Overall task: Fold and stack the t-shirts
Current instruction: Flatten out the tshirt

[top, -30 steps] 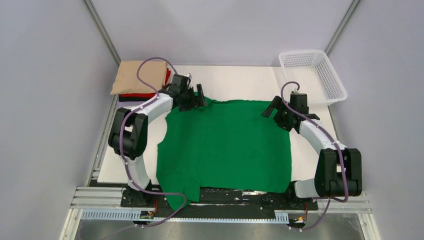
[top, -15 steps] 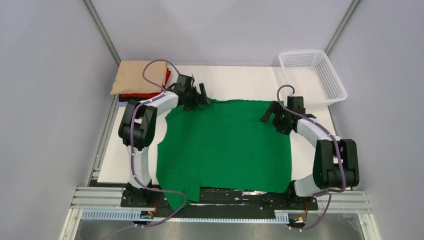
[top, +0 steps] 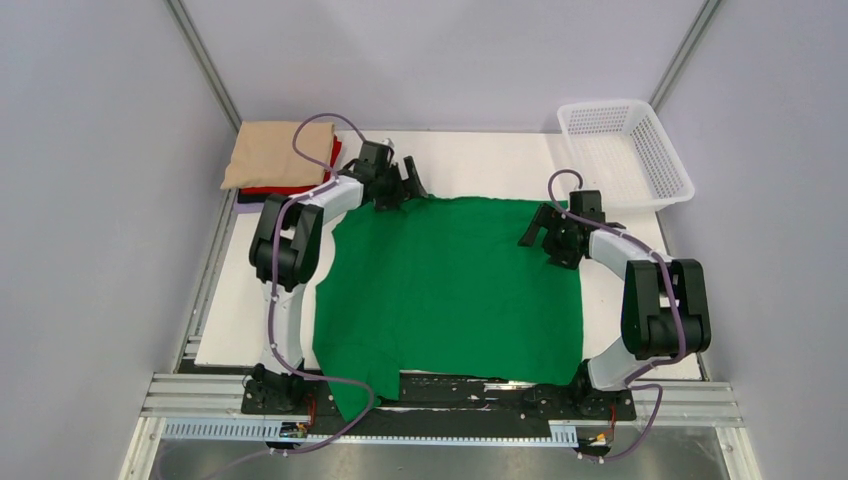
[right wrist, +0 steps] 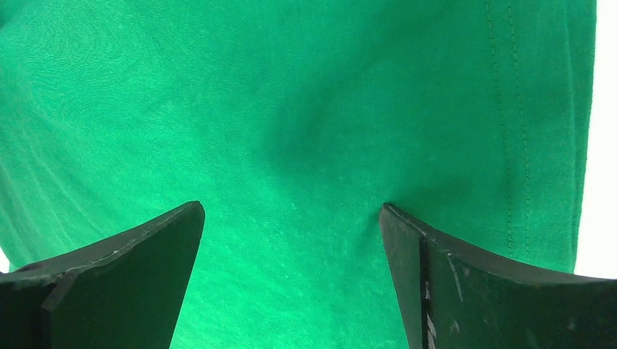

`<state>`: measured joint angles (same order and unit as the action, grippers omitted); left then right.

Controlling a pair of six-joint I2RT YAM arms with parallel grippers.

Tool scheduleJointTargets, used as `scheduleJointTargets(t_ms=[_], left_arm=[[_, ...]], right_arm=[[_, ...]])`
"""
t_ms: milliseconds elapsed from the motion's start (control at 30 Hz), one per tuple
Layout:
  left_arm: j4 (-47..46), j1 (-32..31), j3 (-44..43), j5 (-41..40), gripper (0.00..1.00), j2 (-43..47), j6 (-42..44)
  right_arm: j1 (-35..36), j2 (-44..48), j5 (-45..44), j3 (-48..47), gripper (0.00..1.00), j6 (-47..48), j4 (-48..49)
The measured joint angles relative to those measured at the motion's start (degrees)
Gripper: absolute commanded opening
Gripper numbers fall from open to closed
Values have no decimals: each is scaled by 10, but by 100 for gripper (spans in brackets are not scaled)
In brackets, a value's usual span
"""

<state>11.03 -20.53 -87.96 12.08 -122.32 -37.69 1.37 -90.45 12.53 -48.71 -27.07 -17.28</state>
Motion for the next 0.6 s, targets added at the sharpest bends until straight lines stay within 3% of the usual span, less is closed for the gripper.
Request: scheduleJointTargets(t_ms=[333,600], left_arm=[[-88,0,-9,24,100,-21,-49],[-130,12,-110,28,100,-108,-71]], right_arm=[[0,-23,5,-21,100,6,2],[0,-24,4,-23,100,10,2]])
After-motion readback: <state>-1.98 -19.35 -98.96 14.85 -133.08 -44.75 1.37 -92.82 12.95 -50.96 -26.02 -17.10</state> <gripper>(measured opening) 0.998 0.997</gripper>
